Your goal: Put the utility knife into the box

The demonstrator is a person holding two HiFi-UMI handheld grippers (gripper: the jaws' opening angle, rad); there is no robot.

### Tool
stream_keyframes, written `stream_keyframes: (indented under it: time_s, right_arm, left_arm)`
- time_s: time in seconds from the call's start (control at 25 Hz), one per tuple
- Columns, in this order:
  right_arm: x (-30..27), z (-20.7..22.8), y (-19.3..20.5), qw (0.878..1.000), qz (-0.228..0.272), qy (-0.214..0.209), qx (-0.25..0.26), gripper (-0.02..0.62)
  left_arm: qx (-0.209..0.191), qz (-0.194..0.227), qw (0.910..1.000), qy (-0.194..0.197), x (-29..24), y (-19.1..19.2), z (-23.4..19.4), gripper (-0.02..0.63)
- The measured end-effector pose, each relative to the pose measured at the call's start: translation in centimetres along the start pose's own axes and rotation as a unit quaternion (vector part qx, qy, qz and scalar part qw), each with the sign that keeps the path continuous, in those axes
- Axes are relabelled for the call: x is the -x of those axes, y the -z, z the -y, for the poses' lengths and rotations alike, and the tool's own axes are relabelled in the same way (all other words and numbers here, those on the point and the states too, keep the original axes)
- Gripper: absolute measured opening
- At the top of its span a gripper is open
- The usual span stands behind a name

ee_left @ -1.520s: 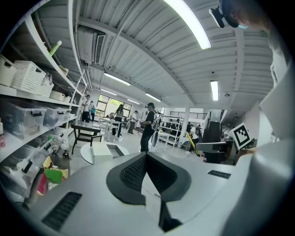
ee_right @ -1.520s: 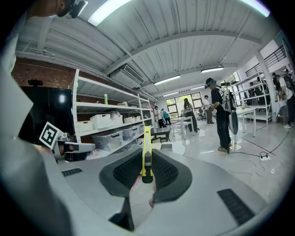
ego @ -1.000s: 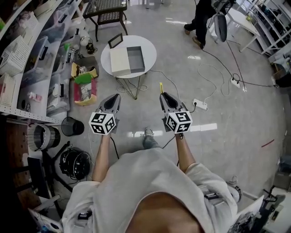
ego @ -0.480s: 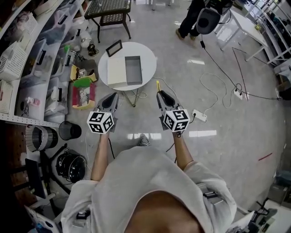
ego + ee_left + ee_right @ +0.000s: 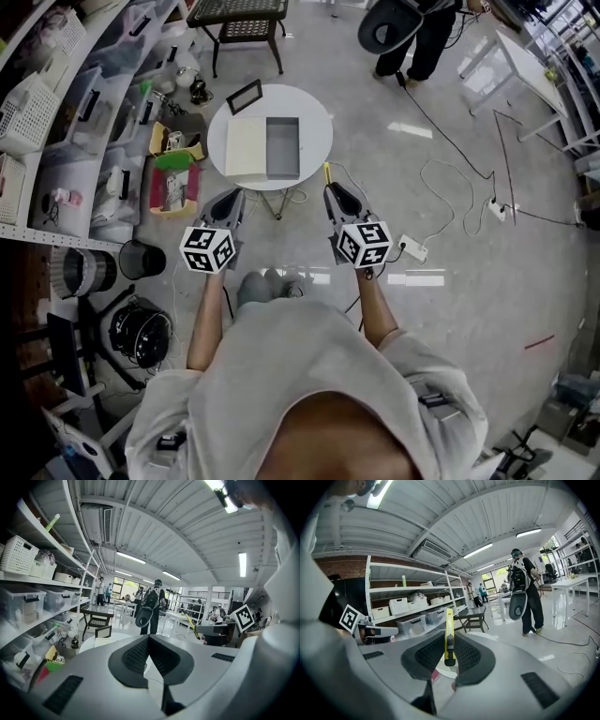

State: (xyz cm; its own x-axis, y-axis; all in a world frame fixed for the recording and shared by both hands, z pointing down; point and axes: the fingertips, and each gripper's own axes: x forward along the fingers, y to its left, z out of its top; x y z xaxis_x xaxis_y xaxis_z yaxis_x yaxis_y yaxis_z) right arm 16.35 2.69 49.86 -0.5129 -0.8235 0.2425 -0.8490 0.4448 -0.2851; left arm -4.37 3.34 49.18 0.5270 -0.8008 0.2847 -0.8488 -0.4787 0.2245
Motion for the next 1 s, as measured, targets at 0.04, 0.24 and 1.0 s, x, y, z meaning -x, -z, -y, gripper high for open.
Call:
stream_keyframes:
  time_s: [0.04, 0.24, 1.0]
  right_arm:
    - [-0.4, 0.0, 0.1, 1.0, -0.002, -0.001, 0.001, 0.078]
    - [-2.8, -0.2, 0.4, 1.0, -0.01, 0.0, 0.0, 0.078]
    - [-16.3, 2.3, -5.4, 0.997, 0.001, 0.078, 0.004, 0.078]
  left_arm:
    - [0.001, -0.001, 1.0, -0.001, -0.2, 0.1, -0.2, 0.018]
    - [0.005, -0.002, 1.0, 0.002, -1.5, 0.0, -2.6, 0.018]
    - [-0.006, -0.01, 0.9959, 0.09, -14.1, -6.9, -13.7, 0.018]
